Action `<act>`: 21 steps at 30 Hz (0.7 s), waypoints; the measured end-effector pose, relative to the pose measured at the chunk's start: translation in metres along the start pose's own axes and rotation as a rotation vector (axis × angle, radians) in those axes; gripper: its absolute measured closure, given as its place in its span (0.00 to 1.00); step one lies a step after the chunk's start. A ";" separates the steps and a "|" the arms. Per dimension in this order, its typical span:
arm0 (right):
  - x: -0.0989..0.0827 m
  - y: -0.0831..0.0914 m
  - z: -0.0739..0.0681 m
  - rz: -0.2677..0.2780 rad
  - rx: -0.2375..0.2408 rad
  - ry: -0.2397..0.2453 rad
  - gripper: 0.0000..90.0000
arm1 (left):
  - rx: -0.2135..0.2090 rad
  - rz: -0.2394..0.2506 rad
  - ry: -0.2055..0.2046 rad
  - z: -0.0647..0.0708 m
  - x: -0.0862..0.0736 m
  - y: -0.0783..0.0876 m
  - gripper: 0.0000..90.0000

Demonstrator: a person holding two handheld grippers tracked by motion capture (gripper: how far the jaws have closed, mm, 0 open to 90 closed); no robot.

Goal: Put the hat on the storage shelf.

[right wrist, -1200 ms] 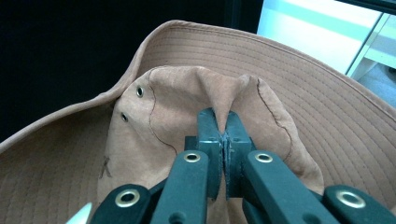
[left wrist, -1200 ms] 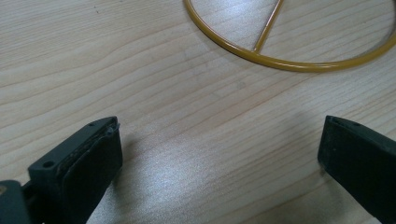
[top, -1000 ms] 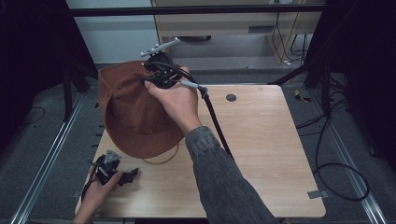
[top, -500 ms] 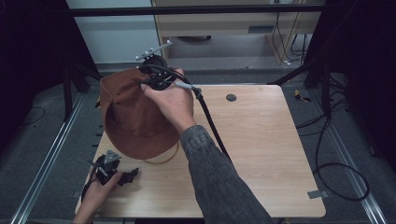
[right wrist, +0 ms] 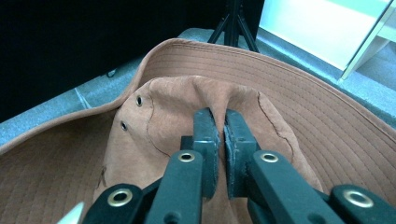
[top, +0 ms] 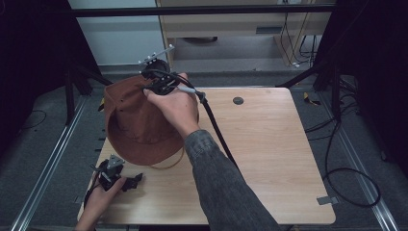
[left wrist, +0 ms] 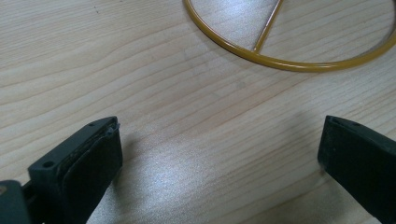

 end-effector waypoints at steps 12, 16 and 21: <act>-0.002 0.000 -0.001 0.013 0.010 -0.012 0.79 | 0.000 -0.003 -0.002 0.000 0.000 0.000 0.00; -0.003 0.000 -0.002 0.004 0.012 -0.008 0.76 | 0.000 -0.002 -0.003 0.000 0.000 0.000 0.00; -0.003 0.001 -0.005 0.003 0.012 -0.002 0.72 | 0.002 -0.001 -0.003 0.000 0.000 0.000 0.00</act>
Point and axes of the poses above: each handheld gripper's, and its own axes: y roughly backward along the jaws, x roughly out of its top, z roughly to its right, the point moved 7 cm from there along -y, roughly forward along the jaws
